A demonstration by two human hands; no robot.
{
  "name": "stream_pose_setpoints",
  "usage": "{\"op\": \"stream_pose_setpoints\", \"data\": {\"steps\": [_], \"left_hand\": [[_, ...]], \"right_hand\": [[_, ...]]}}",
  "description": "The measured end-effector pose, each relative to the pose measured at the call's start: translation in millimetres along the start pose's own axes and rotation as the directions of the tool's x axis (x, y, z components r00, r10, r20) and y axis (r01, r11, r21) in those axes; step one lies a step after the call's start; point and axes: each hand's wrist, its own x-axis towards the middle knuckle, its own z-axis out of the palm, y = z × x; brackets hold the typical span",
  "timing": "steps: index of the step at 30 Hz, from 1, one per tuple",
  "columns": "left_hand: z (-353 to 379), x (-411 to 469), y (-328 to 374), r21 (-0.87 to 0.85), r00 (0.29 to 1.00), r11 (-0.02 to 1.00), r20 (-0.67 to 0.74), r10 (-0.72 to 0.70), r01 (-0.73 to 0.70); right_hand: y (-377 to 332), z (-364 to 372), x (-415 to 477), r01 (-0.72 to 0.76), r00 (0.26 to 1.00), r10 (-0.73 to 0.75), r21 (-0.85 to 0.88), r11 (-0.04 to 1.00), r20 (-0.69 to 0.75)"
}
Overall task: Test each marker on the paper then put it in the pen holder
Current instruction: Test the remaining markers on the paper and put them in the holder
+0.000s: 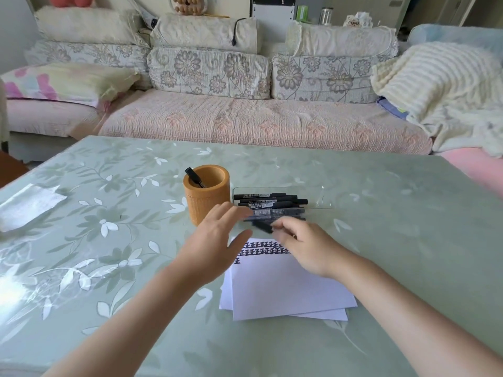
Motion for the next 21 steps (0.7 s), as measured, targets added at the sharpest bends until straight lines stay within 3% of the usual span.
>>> {"op": "stream_pose_setpoints", "data": {"steps": [5,12,15,19,21], "left_hand": [[5.0,-5.0,2.1,0.08,0.987,0.989,0.121,0.111,-0.121],[7.5,-7.4,-2.4,0.088,0.967,0.978,0.191,0.169,-0.188],[6.8,-6.1,-4.2,0.065,0.964,0.986,0.231,0.135,-0.154],[1.9,-5.8,-7.5,-0.035,0.955,0.999,0.296,-0.002,0.013],[-0.7,-8.1,-9.1,-0.07,0.957,0.997,0.289,-0.01,0.032]], "right_hand": [[-14.1,-2.7,-5.1,0.005,0.994,0.018,-0.212,0.977,0.104],[-17.0,1.3,-10.9,0.065,0.982,0.006,-0.363,0.93,0.191],[-16.5,4.9,-9.1,0.141,0.987,-0.09,-0.452,0.881,0.134],[-17.2,7.6,-7.2,0.292,0.95,-0.296,-0.623,0.725,0.101],[-18.8,9.0,-6.8,0.309,0.943,-0.317,-0.633,0.71,0.105]]}}
